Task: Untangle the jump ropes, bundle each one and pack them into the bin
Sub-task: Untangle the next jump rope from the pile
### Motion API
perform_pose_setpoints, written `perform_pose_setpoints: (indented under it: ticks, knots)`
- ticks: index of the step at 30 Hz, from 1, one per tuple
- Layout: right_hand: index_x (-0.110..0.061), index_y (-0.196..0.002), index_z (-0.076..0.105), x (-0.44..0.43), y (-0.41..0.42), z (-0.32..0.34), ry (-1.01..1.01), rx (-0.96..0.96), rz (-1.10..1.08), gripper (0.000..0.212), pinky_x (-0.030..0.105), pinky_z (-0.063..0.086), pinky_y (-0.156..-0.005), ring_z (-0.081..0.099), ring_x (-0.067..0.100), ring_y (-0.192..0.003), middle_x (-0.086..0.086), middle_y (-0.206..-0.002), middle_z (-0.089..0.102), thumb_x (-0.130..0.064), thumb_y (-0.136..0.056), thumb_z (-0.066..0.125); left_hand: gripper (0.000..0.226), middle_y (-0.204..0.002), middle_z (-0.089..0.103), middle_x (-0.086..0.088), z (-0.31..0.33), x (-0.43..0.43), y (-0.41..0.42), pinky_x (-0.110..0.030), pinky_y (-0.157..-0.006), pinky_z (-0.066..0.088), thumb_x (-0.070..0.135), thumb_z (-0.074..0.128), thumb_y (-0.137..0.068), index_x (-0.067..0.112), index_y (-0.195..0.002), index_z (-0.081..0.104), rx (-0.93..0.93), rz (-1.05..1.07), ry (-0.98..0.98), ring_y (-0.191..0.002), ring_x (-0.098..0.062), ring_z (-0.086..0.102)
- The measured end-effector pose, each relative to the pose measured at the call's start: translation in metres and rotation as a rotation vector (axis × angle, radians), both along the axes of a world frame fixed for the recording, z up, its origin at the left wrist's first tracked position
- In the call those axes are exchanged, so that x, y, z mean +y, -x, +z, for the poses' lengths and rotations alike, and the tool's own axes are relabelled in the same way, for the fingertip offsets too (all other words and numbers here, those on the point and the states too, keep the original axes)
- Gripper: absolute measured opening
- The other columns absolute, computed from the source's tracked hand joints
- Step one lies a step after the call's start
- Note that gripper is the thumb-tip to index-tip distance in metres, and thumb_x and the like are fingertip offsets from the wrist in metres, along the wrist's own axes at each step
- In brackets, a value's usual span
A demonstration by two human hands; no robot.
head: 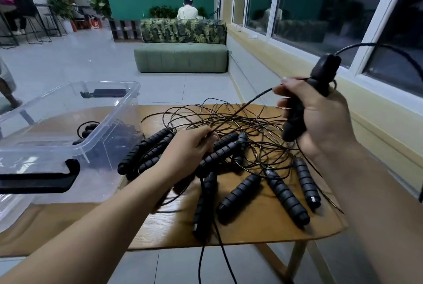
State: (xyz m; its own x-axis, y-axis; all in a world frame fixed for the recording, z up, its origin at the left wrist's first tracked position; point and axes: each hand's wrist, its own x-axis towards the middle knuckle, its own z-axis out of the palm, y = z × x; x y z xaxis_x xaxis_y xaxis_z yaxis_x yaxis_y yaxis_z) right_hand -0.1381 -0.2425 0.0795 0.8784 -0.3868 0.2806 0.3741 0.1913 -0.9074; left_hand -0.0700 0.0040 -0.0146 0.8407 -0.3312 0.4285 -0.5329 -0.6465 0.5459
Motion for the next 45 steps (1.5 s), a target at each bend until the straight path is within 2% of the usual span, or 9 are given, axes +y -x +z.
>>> perform_pose_setpoints:
  ticks: [3,9,15,18,21,28,32,38,45]
  knots:
    - [-0.01,-0.107,0.074,0.0,-0.001,-0.002,-0.034,0.012,0.028,0.015,0.027,0.051,-0.061,0.068,0.017,-0.069,0.009,-0.095,0.081,-0.019,-0.096,0.078,0.022,-0.081,0.074,0.015,-0.003,0.003,-0.006,-0.038,-0.078,0.056,0.037,0.058,-0.107,0.022,-0.098,0.071,0.017,0.051,0.004,-0.078,-0.003,0.067]
    - [-0.007,-0.111,0.076,0.023,0.003,-0.017,0.079,0.031,0.152,0.025,0.028,0.052,-0.064,0.067,0.018,-0.066,0.015,-0.096,0.081,-0.025,-0.093,0.081,0.021,-0.08,0.073,0.013,0.008,-0.007,-0.001,-0.032,-0.067,0.05,0.035,0.054,-0.11,0.025,-0.104,0.071,0.0,0.079,0.042,-0.073,-0.002,0.064]
    - [-0.017,-0.128,0.071,0.033,0.004,-0.017,0.112,-0.034,0.073,0.03,0.028,0.055,-0.065,0.066,0.021,-0.062,0.015,-0.091,0.08,-0.024,-0.099,0.077,0.028,-0.067,0.066,0.007,0.014,-0.012,0.001,-0.029,-0.056,0.038,0.04,0.048,-0.111,0.023,-0.105,0.069,0.059,0.141,0.132,-0.055,-0.001,0.054]
    - [-0.015,-0.125,0.07,0.031,0.001,-0.018,0.026,0.002,0.044,0.027,0.029,0.055,-0.064,0.064,0.019,-0.059,0.012,-0.086,0.079,-0.023,-0.1,0.077,0.028,-0.069,0.063,0.007,0.014,-0.011,0.001,-0.032,-0.059,0.038,0.039,0.048,-0.112,0.021,-0.106,0.068,0.062,0.165,0.061,-0.064,-0.012,0.057]
    - [-0.014,-0.112,0.074,0.029,-0.003,-0.022,-0.011,0.106,0.053,0.018,0.029,0.053,-0.062,0.063,0.016,-0.06,0.01,-0.086,0.079,-0.024,-0.098,0.078,0.027,-0.081,0.069,0.003,0.017,-0.015,0.004,-0.04,-0.072,0.051,0.04,0.048,-0.111,0.021,-0.103,0.066,-0.006,0.157,-0.035,-0.079,-0.023,0.063]
    - [-0.008,-0.098,0.076,0.044,-0.007,-0.046,0.251,0.268,0.164,0.009,0.029,0.049,-0.054,0.069,0.018,-0.061,0.008,-0.086,0.081,-0.016,-0.094,0.08,0.022,-0.082,0.063,0.005,0.025,-0.033,0.027,-0.042,-0.067,0.046,0.034,0.051,-0.11,0.028,-0.089,0.049,-0.151,-0.042,-0.123,-0.078,-0.023,0.056]
    - [-0.008,-0.097,0.076,0.047,-0.004,-0.045,0.401,0.251,0.157,0.008,0.029,0.05,-0.055,0.07,0.018,-0.063,0.006,-0.085,0.082,-0.015,-0.094,0.079,0.022,-0.079,0.067,0.002,0.018,-0.029,0.023,-0.045,-0.069,0.051,0.034,0.053,-0.109,0.018,-0.095,0.06,-0.094,-0.065,-0.095,-0.076,-0.025,0.061]
    - [-0.003,-0.101,0.074,0.031,0.002,-0.02,0.233,0.099,0.132,0.014,0.03,0.05,-0.057,0.067,0.02,-0.065,0.013,-0.093,0.082,-0.015,-0.096,0.078,0.025,-0.074,0.068,0.002,0.004,-0.013,0.005,-0.045,-0.074,0.053,0.038,0.059,-0.105,0.018,-0.091,0.064,-0.003,0.017,-0.106,-0.076,-0.021,0.063]
    - [-0.009,-0.104,0.072,0.006,0.002,-0.002,0.002,-0.01,0.003,0.012,0.027,0.047,-0.056,0.064,0.015,-0.062,0.01,-0.093,0.08,-0.017,-0.096,0.077,0.031,-0.077,0.071,0.009,-0.001,0.002,-0.011,-0.038,-0.074,0.053,0.039,0.055,-0.107,0.019,-0.089,0.07,0.047,0.08,-0.095,-0.076,-0.009,0.064]
